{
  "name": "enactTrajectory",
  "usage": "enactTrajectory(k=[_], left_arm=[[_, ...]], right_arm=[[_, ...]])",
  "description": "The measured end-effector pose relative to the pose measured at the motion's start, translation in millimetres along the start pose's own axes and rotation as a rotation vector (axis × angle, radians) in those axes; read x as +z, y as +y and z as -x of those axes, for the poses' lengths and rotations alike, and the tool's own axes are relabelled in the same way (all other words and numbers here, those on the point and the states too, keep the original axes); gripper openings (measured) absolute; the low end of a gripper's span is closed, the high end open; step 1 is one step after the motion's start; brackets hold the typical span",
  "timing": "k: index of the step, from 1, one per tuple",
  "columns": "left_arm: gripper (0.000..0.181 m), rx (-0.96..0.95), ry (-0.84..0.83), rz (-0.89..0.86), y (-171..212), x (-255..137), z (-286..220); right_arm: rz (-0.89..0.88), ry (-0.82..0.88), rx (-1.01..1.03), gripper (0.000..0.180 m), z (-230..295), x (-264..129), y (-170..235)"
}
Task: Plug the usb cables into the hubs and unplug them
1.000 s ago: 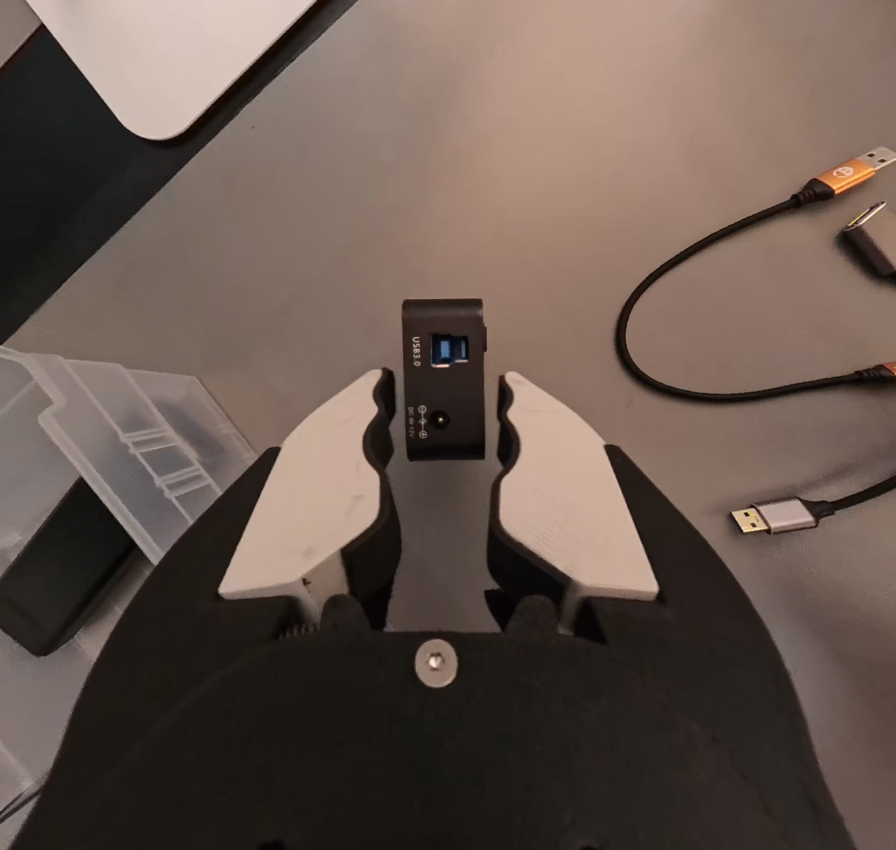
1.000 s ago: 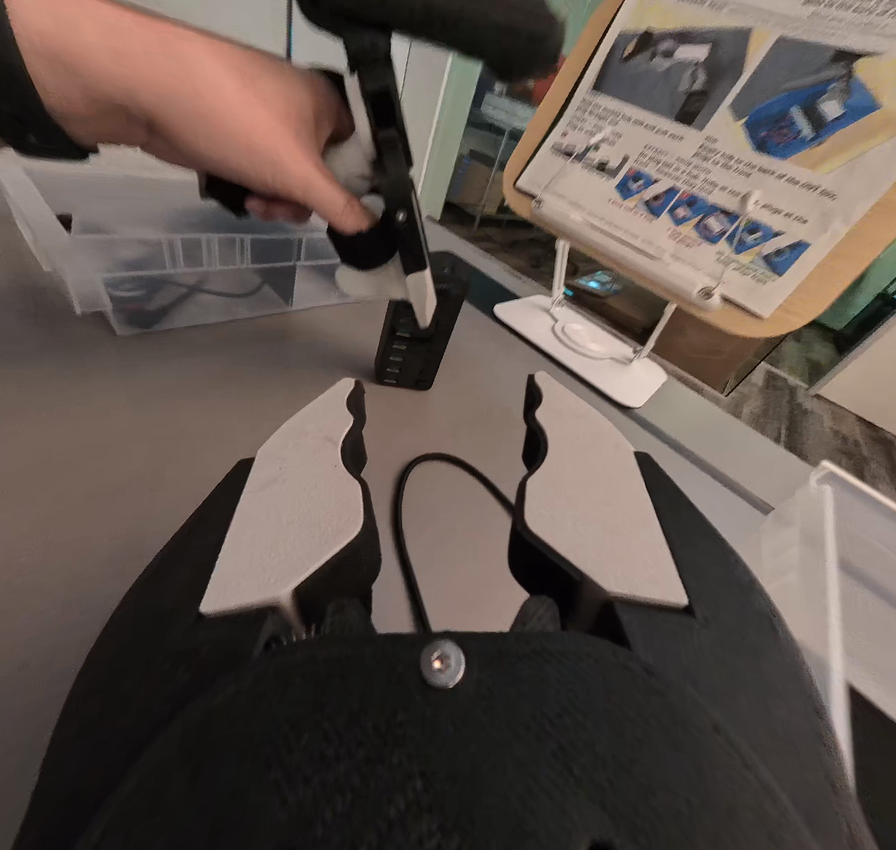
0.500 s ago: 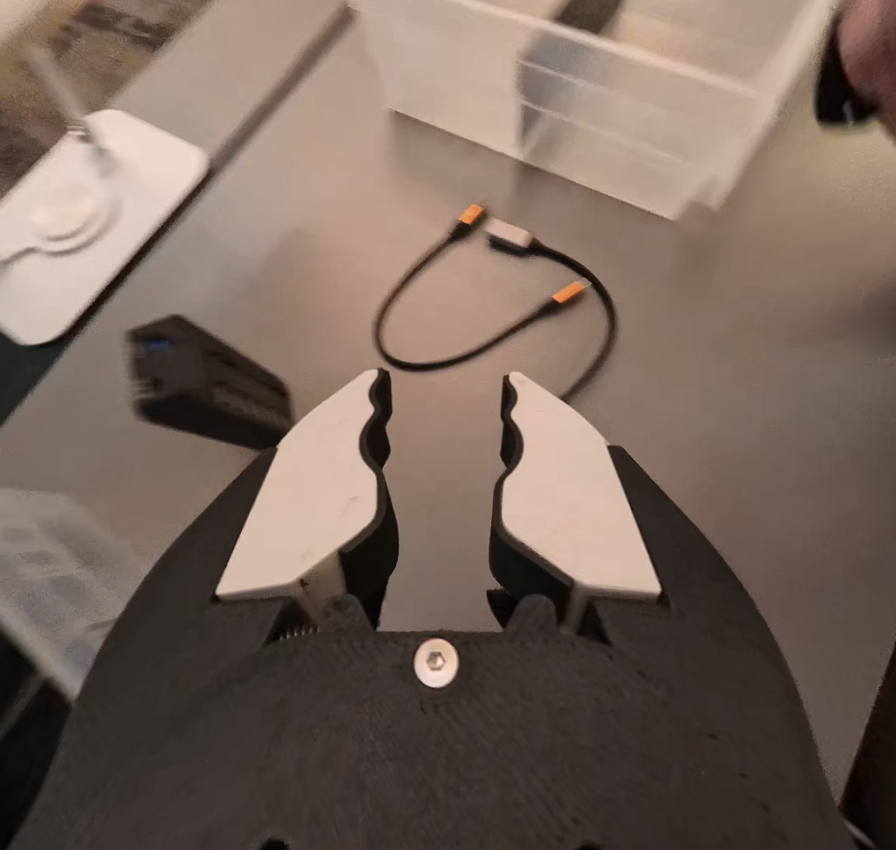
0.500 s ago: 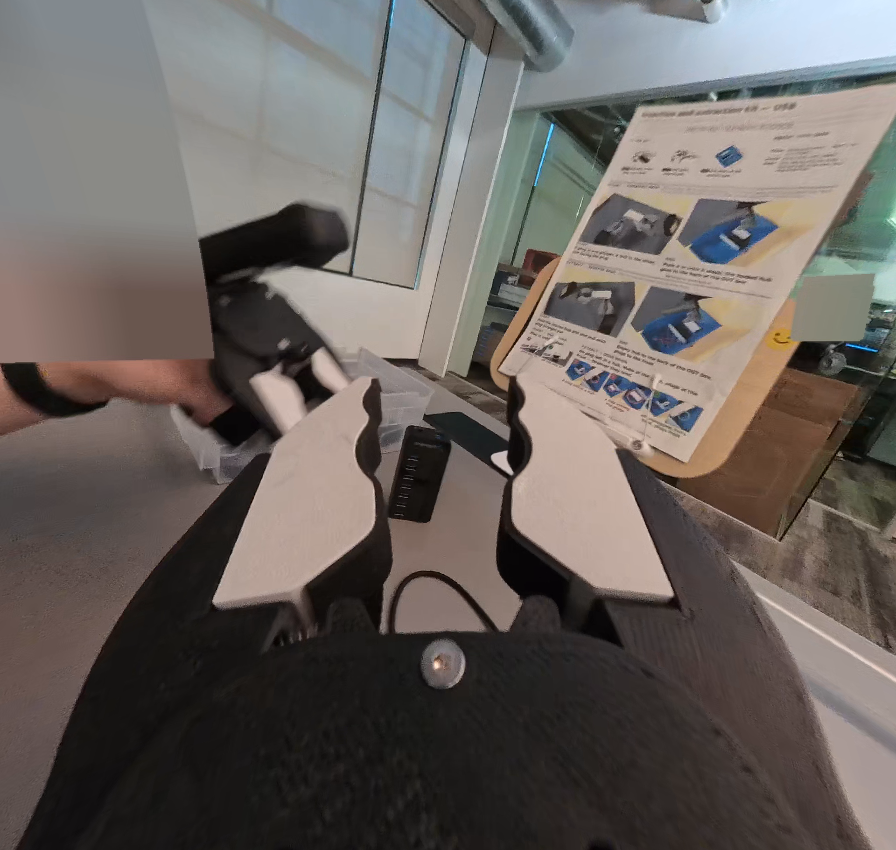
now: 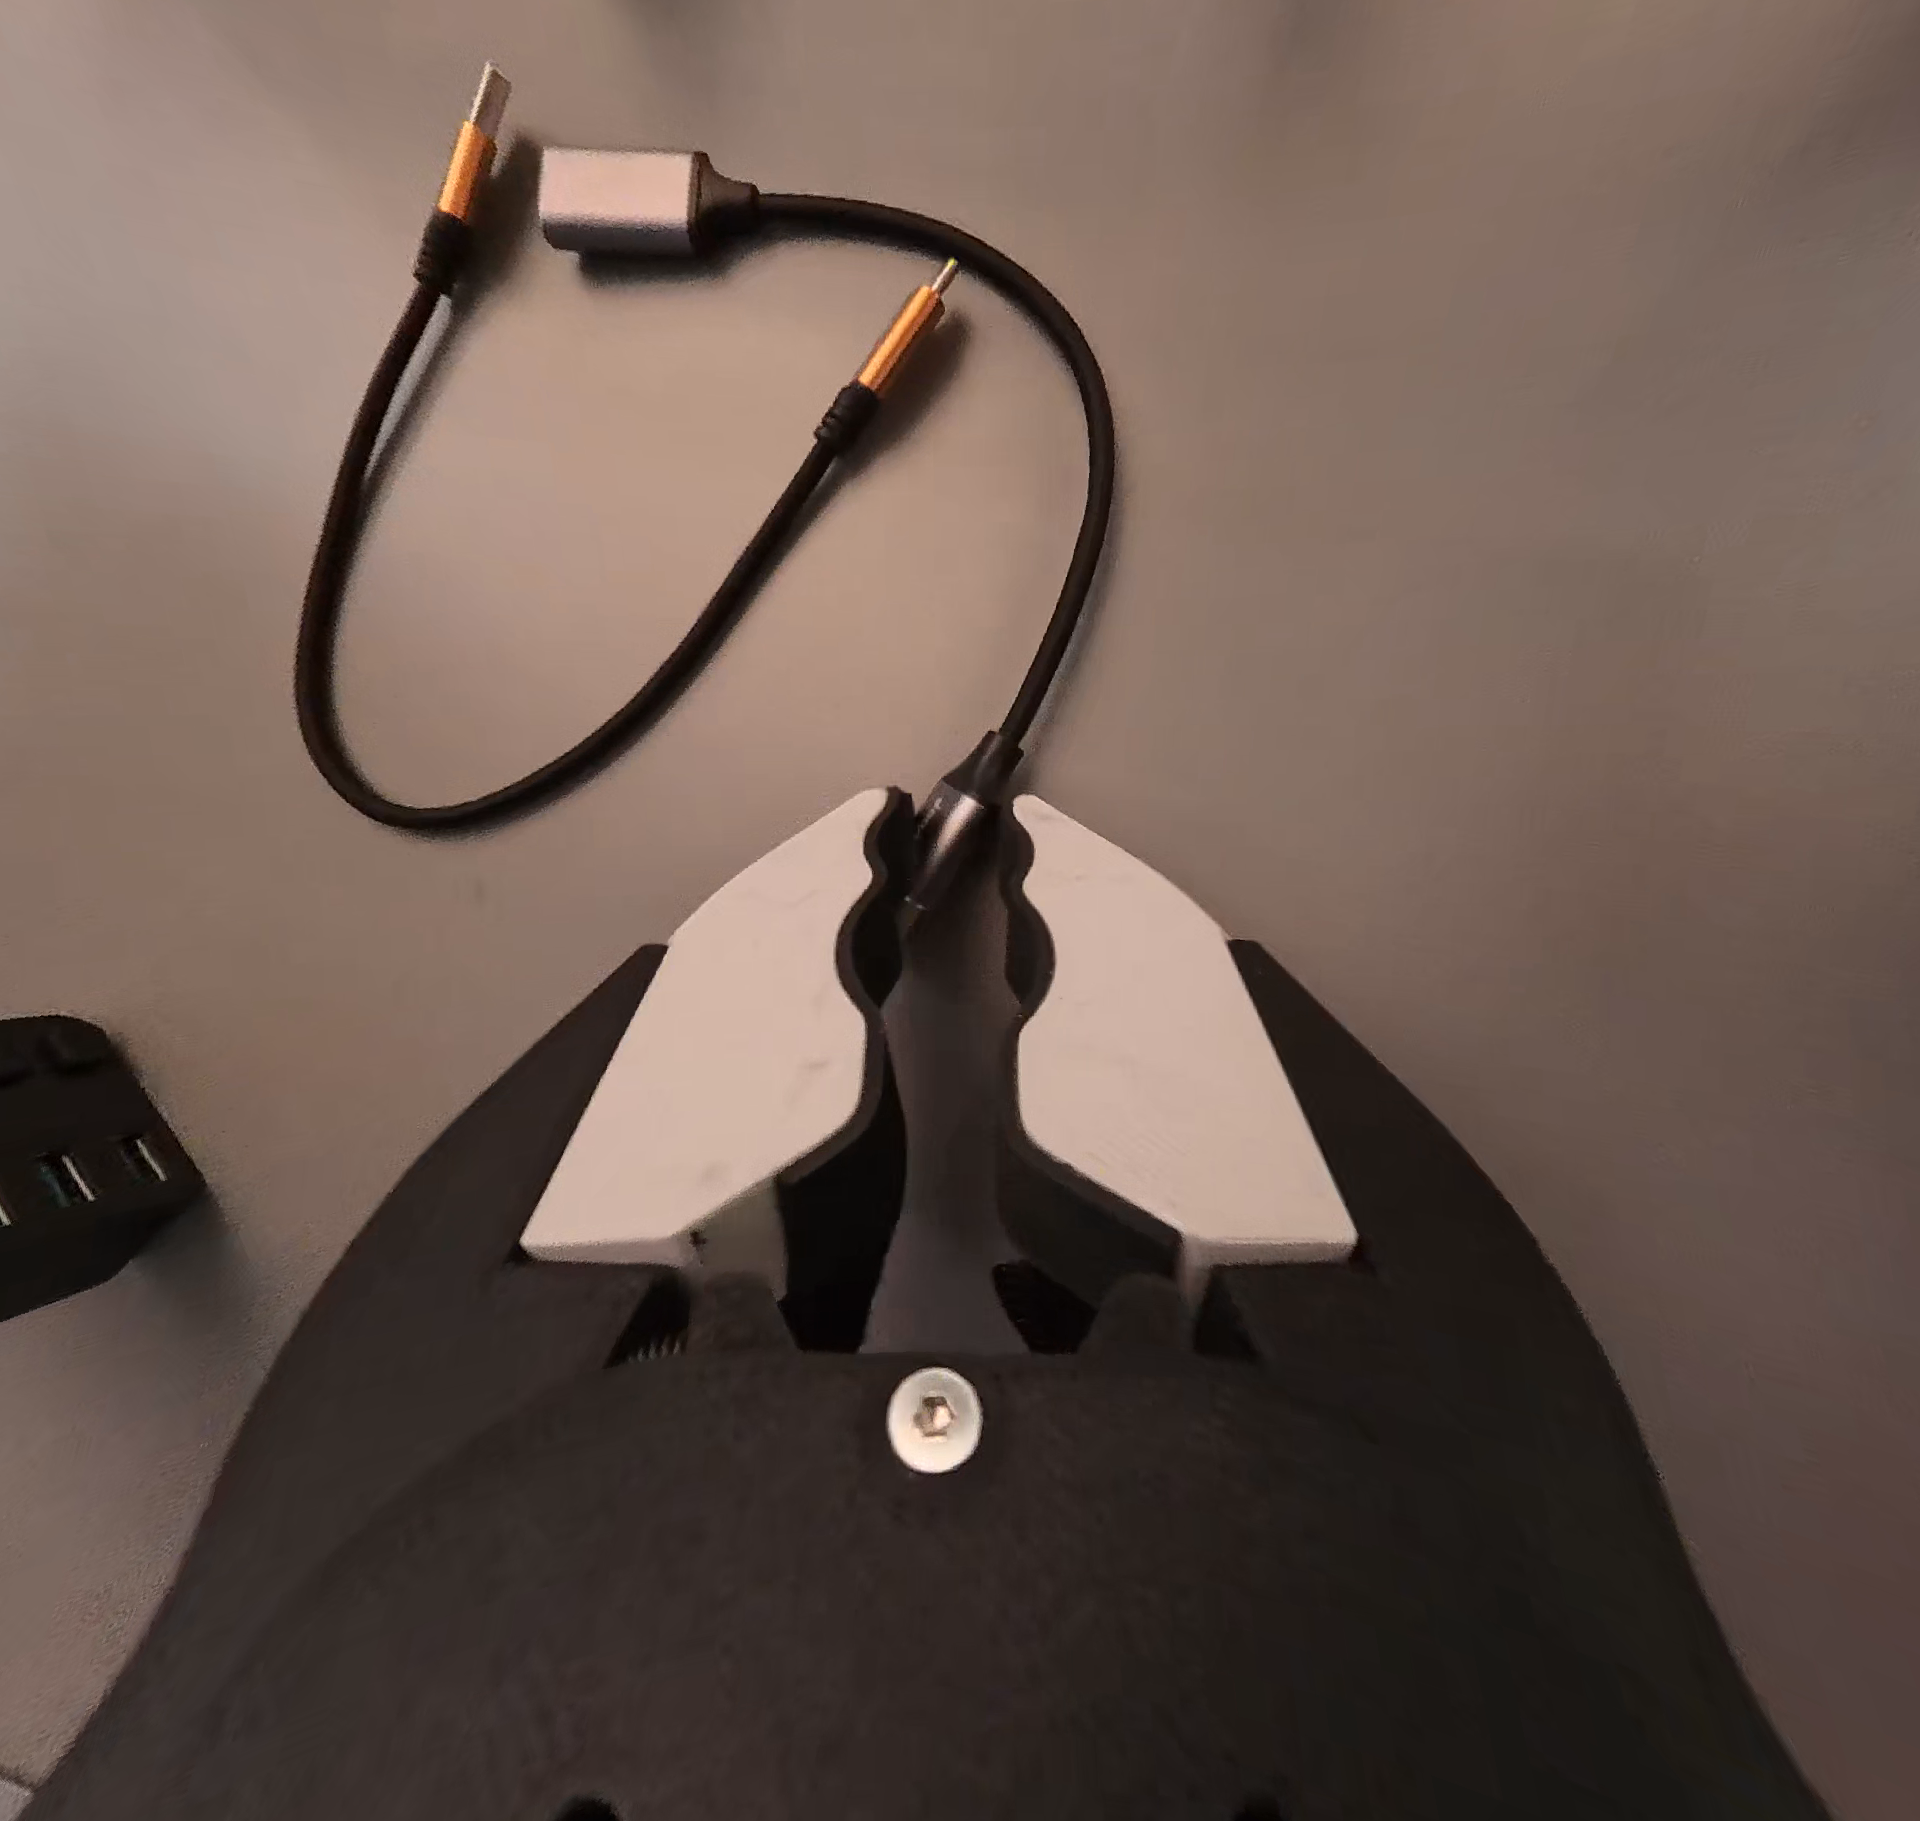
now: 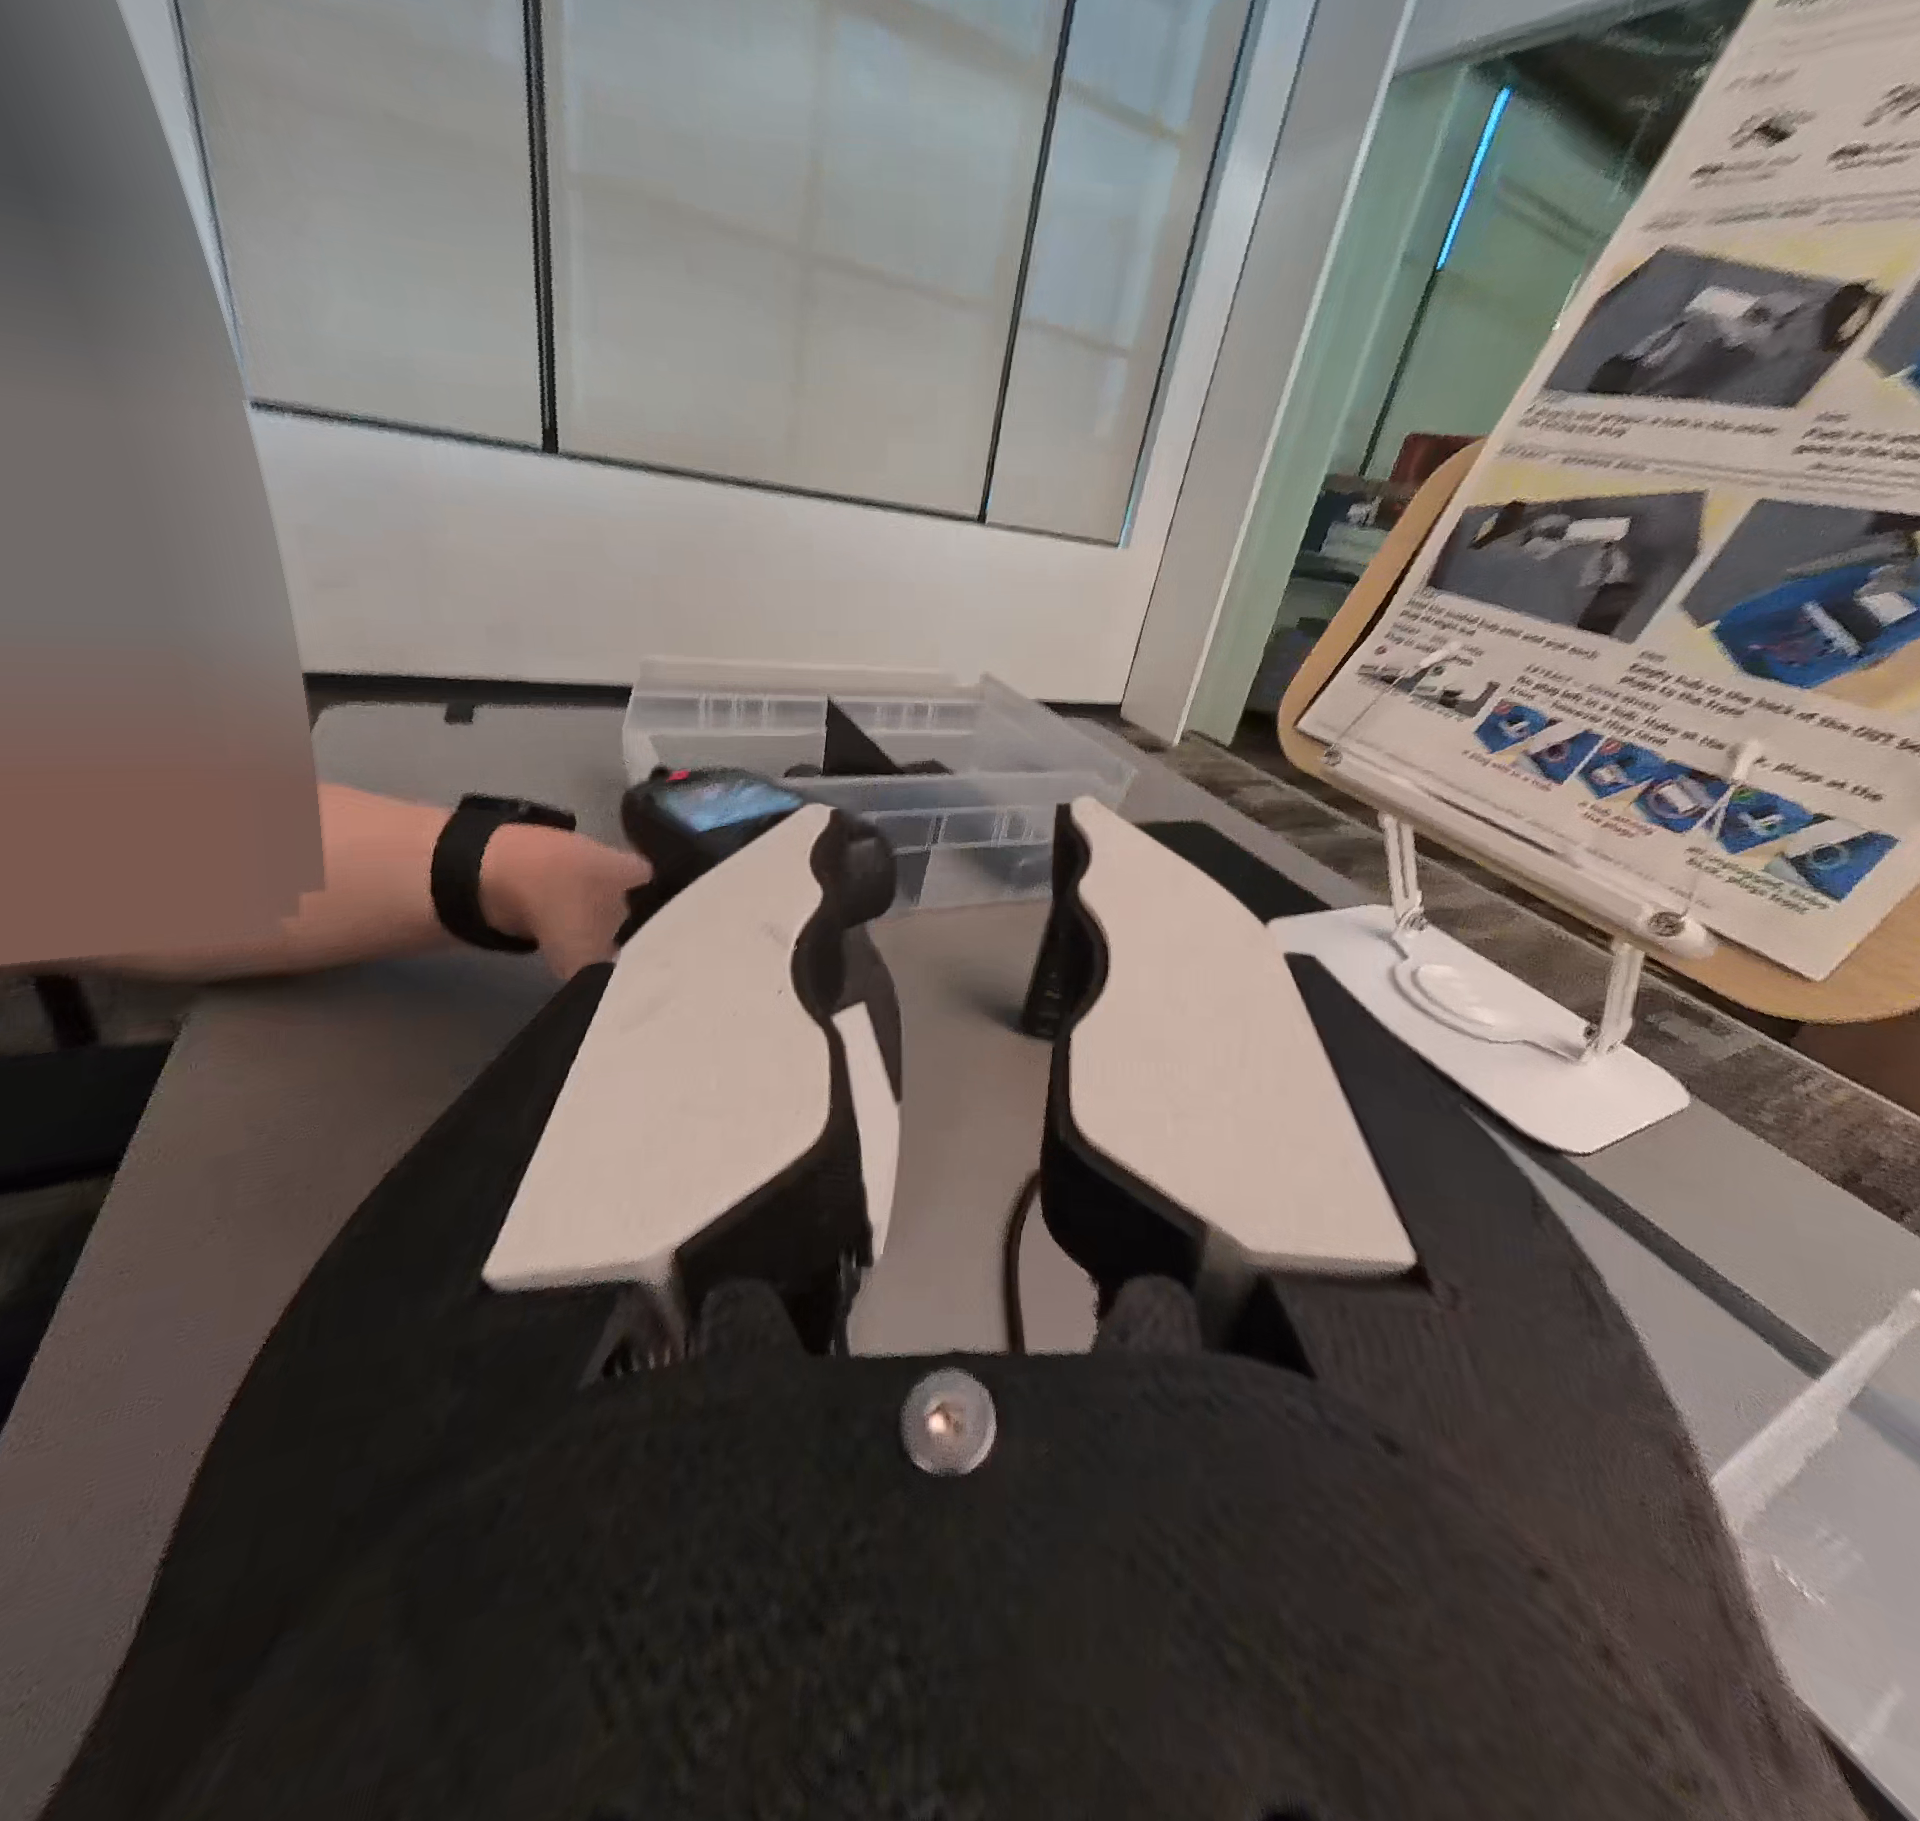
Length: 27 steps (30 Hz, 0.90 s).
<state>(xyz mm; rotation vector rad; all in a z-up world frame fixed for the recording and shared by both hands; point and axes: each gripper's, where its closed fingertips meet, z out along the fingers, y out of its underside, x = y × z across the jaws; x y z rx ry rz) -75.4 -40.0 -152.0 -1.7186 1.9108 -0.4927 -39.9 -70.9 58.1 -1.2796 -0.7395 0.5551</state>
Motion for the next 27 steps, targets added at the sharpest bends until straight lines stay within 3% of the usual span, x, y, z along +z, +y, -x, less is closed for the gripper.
enactTrajectory(k=[7, 14, 19, 23, 27], left_arm=[[0.009, -0.118, 0.032, -0.064, -0.3, -34.7, -1.8], [0.008, -0.112, 0.143, -0.115, 6.6, -66.1, -23.6], [0.008, -0.129, 0.214, -0.100, 9.9, -65.3, -30.9], [0.008, -0.156, 0.282, -0.091, 8.5, -58.3, -38.7], [0.008, -0.190, 0.335, -0.144, 0.1, -64.1, -41.0]], right_arm=[[0.319, -0.260, 0.029, 0.031, 41.4, 17.4, 72.2], [0.524, -0.324, -0.246, 0.035, 70.7, 29.0, 134.5], [0.544, -0.427, -0.149, 0.026, 88.2, 30.4, 149.8], [0.552, -0.510, -0.137, 0.001, 98.7, 24.7, 152.1], [0.537, -0.522, -0.093, 0.001, 97.3, 23.6, 147.9]])
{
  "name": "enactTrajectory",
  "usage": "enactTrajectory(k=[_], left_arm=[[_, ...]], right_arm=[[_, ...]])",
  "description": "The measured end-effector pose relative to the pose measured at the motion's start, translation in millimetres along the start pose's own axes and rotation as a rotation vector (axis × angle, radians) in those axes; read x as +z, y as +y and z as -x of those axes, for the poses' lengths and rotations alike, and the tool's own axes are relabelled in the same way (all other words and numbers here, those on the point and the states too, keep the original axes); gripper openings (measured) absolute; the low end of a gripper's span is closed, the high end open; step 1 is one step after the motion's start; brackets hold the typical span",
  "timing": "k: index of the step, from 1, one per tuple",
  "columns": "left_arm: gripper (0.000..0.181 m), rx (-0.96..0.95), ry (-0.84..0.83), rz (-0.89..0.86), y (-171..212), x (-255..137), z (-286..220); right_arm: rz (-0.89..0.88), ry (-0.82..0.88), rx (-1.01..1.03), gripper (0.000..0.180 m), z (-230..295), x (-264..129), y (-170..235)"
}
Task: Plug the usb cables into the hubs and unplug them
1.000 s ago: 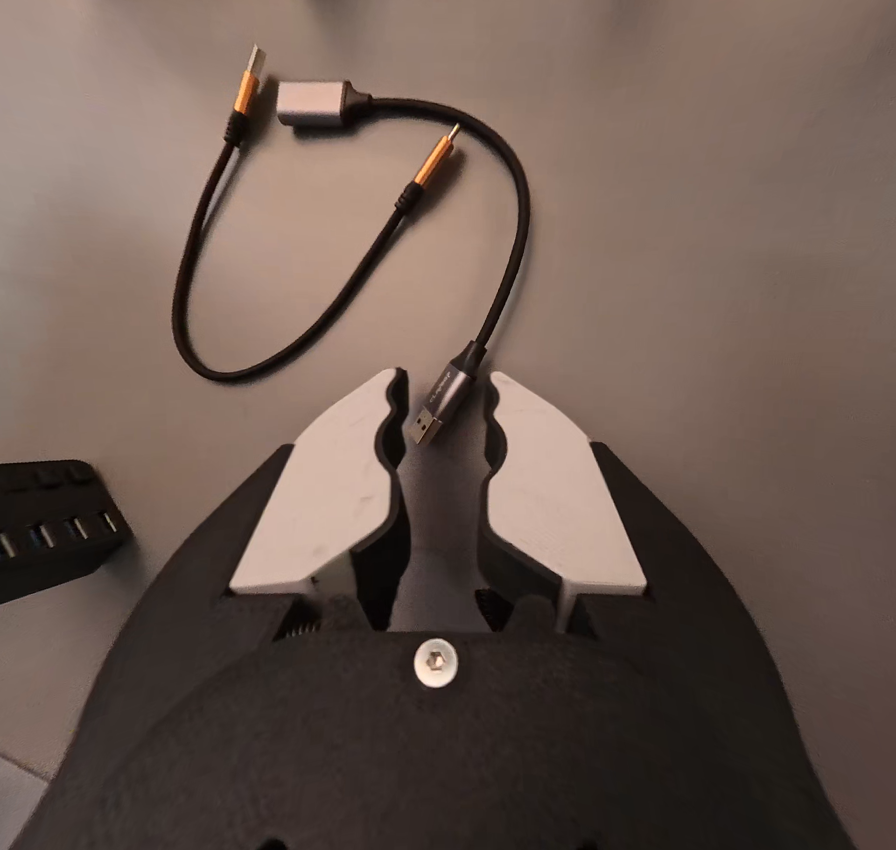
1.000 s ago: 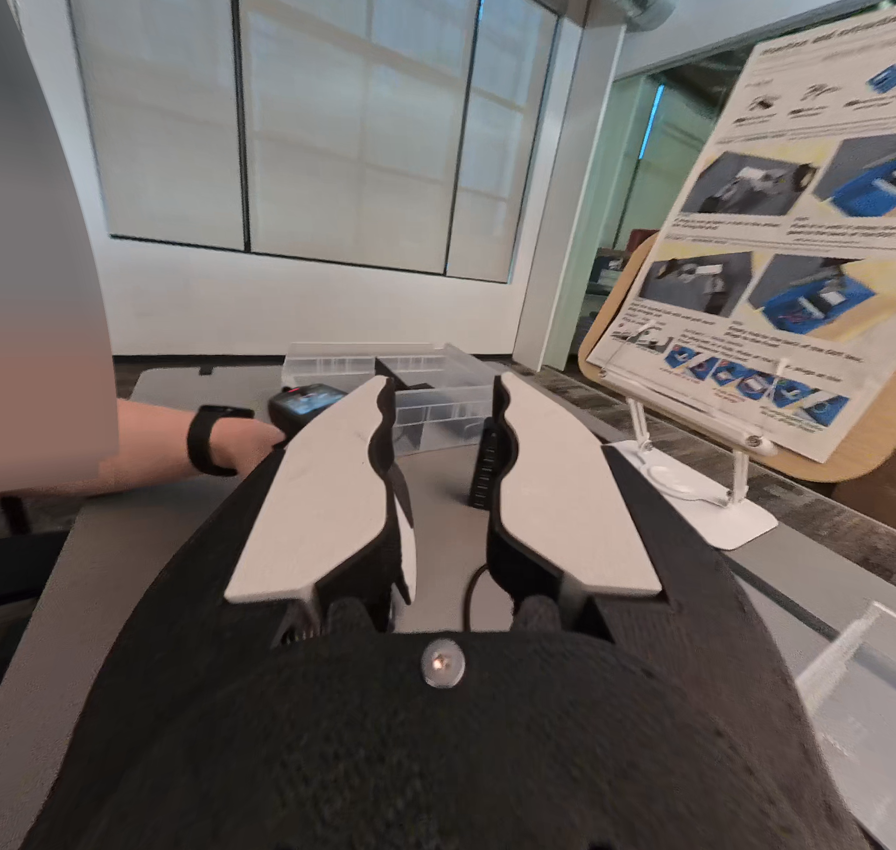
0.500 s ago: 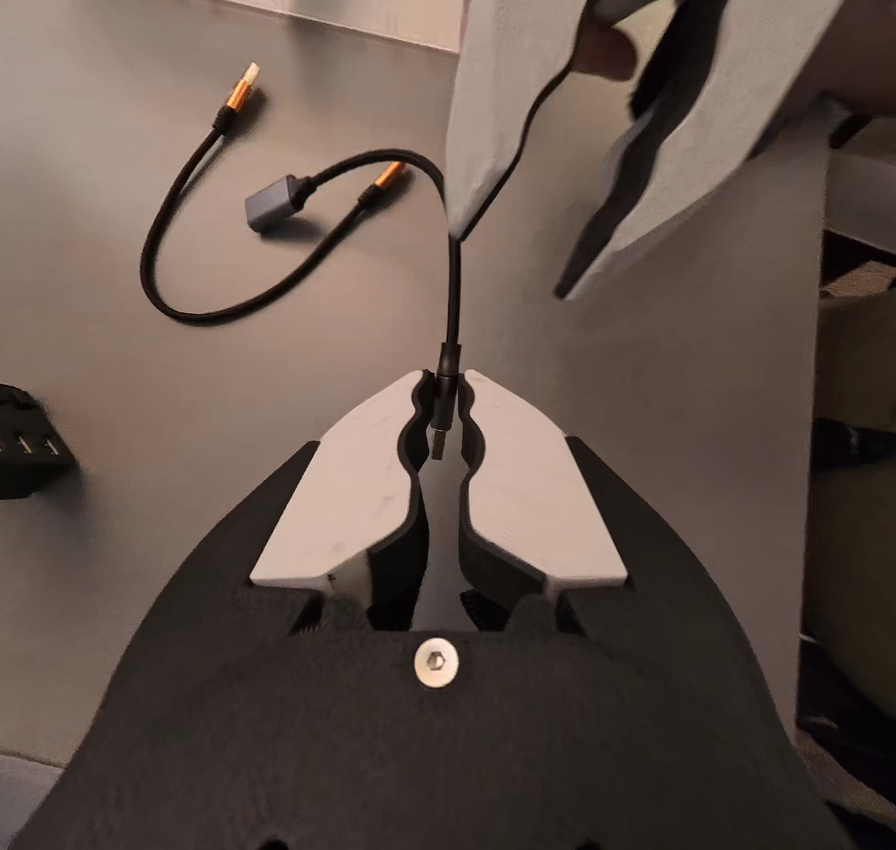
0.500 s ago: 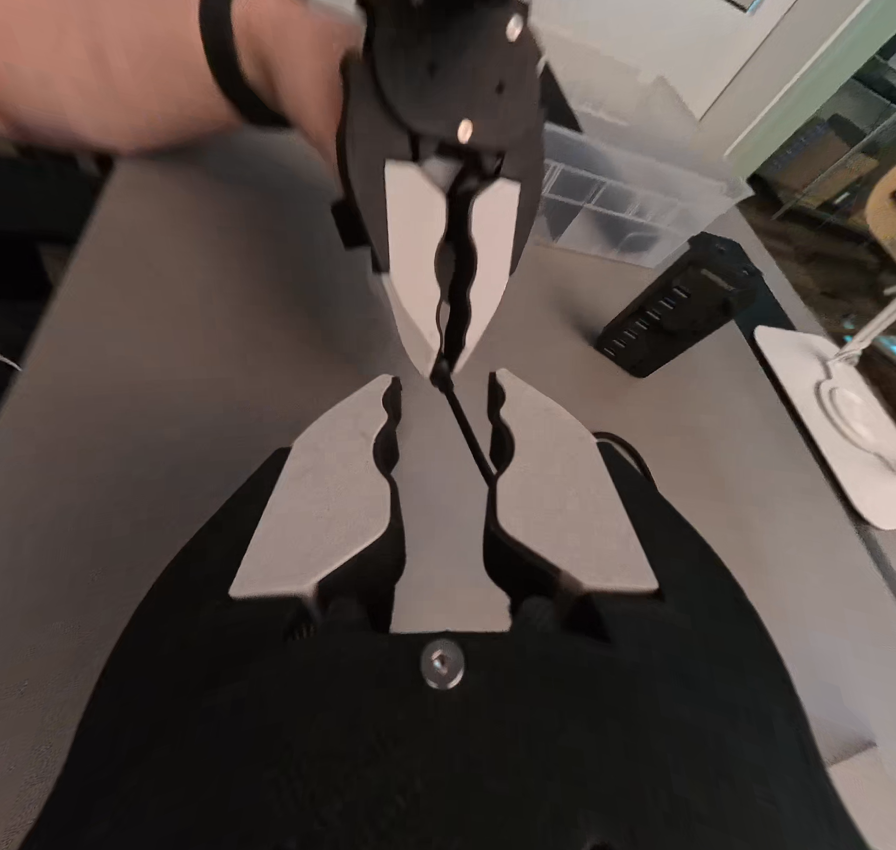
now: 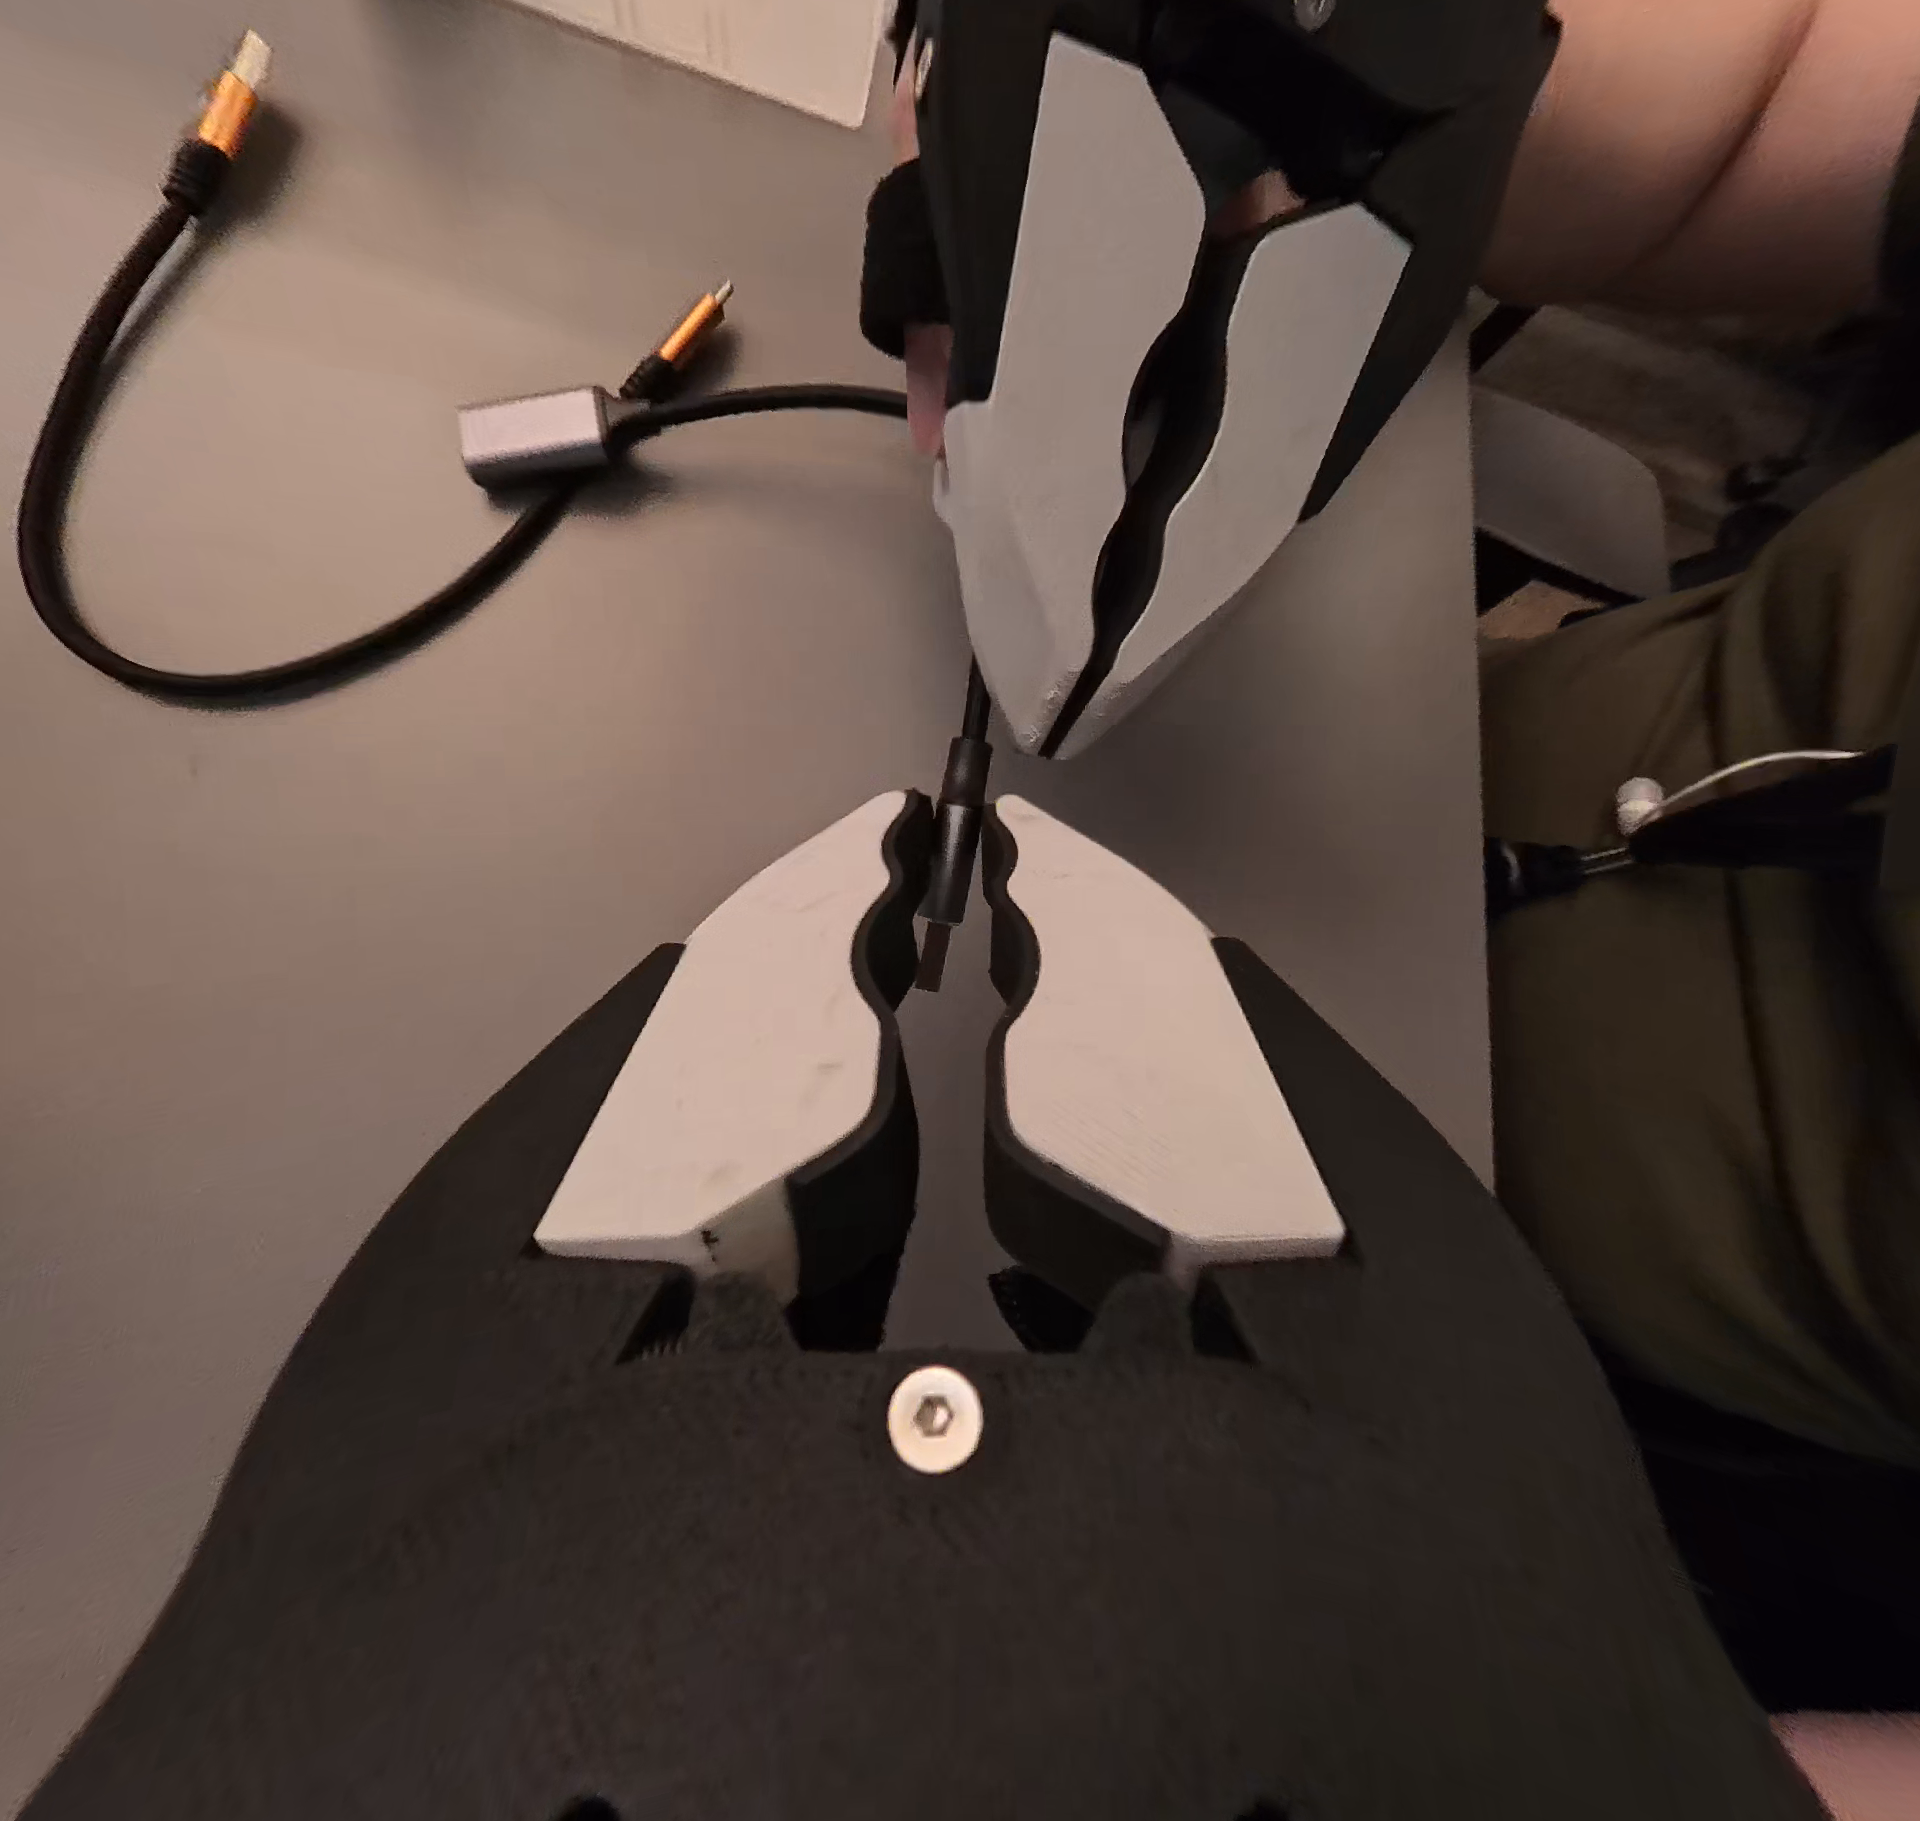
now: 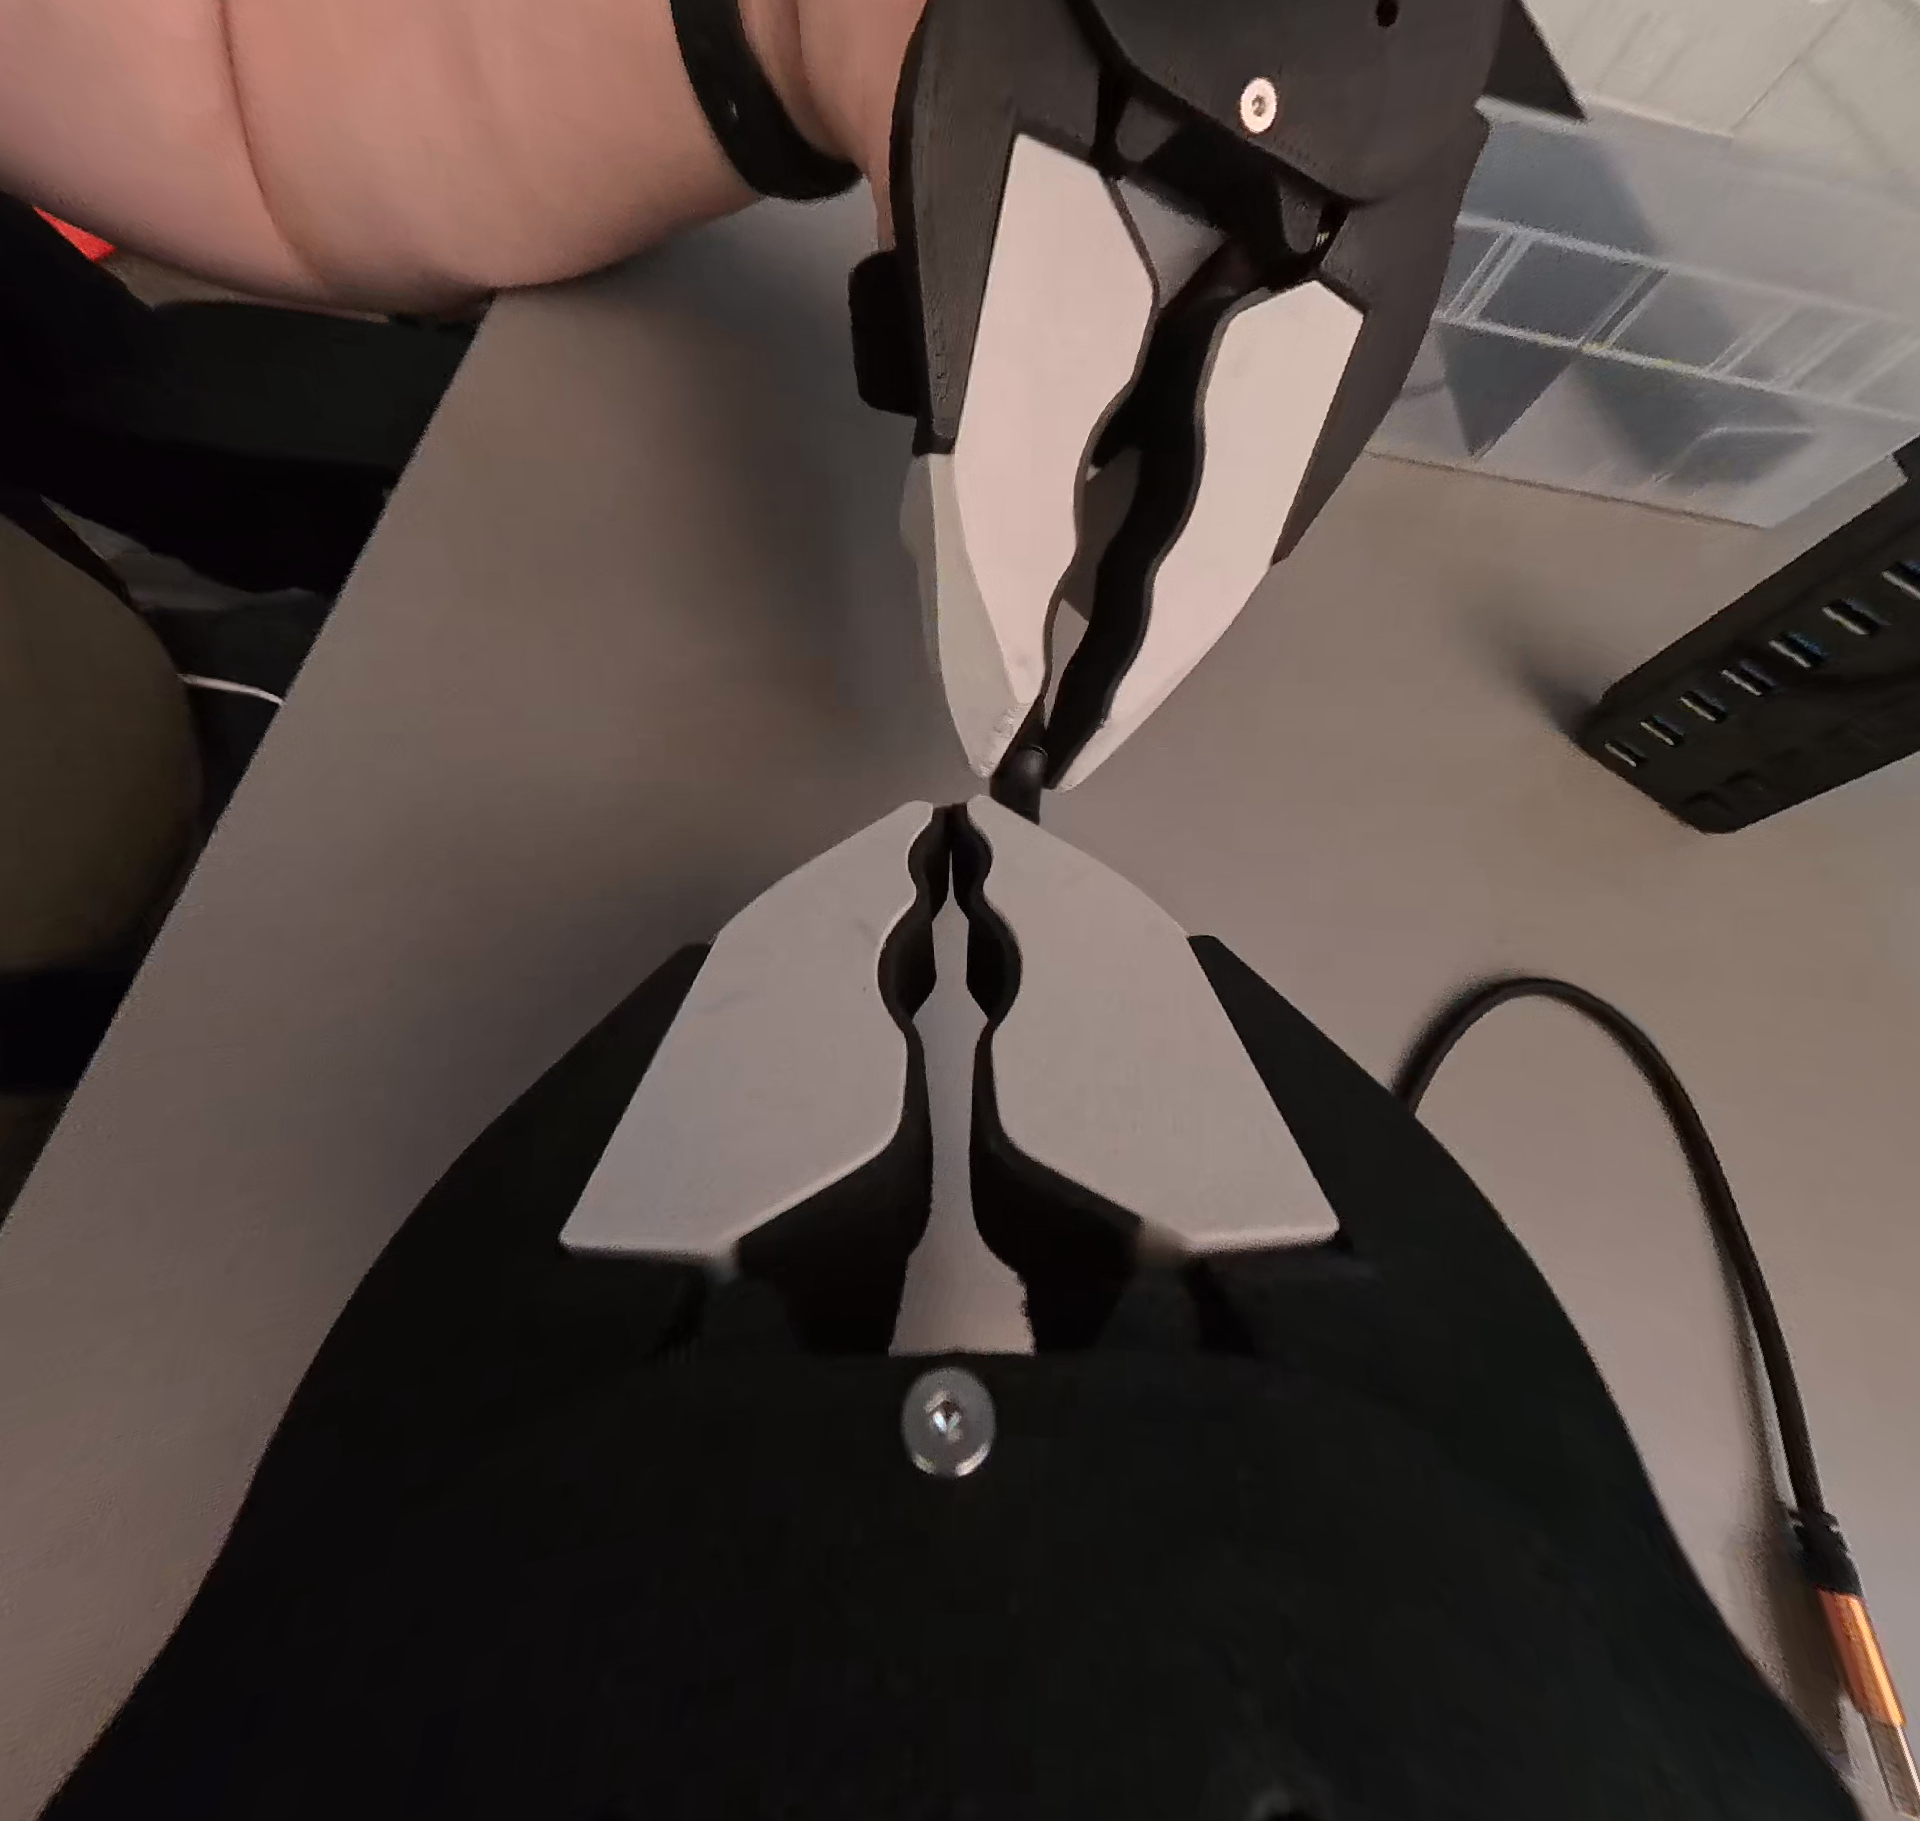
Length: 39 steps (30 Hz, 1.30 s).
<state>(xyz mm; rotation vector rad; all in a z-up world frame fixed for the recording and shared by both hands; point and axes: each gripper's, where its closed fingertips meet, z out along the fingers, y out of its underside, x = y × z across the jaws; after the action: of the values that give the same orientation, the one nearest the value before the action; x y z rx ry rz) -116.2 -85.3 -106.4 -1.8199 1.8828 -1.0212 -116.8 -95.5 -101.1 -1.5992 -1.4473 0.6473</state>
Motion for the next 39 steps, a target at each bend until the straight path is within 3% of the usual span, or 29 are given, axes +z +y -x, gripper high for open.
enactTrajectory(k=[6, 12, 18, 20, 22, 25, 29, 34, 39], left_arm=[[0.008, -0.076, 0.012, -0.001, 0.5, 0.2, 6.7], [0.007, -0.086, 0.019, -0.015, -1.0, -2.6, 5.5], [0.007, -0.163, 0.131, -0.021, -1.1, 0.4, -4.4], [0.007, -0.208, 0.164, -0.018, -1.1, 3.0, -4.8], [0.008, -0.248, 0.164, -0.032, -1.8, 4.4, 0.3], [0.010, -0.254, 0.128, -0.122, -13.6, -2.3, 8.7], [0.044, -0.142, -0.043, -0.266, -37.0, -24.5, 20.6], [0.050, 0.000, -0.185, -0.591, -76.0, -83.8, 14.7], [0.053, 0.049, -0.232, -0.848, -81.6, -138.4, 4.4]], right_arm=[[-0.037, 0.023, 0.046, 0.014, -11.7, -6.6, 1.6], [-0.008, 0.082, -0.067, 0.027, -13.9, -6.0, 5.5], [0.076, 0.222, -0.261, 0.019, -23.8, -3.8, 11.9], [0.087, 0.212, -0.270, 0.007, -23.2, -2.4, 14.6], [0.104, 0.180, -0.197, 0.006, -23.7, -1.6, 19.0], [0.063, 0.167, -0.091, 0.004, -28.5, -5.8, 15.9], [-0.036, 0.184, 0.028, 0.004, -37.4, -15.0, 1.0], [-0.142, 0.227, 0.105, 0.004, -49.0, -32.4, -14.3], [-0.415, 0.090, 0.238, 0.004, -44.0, -67.4, -53.3]])
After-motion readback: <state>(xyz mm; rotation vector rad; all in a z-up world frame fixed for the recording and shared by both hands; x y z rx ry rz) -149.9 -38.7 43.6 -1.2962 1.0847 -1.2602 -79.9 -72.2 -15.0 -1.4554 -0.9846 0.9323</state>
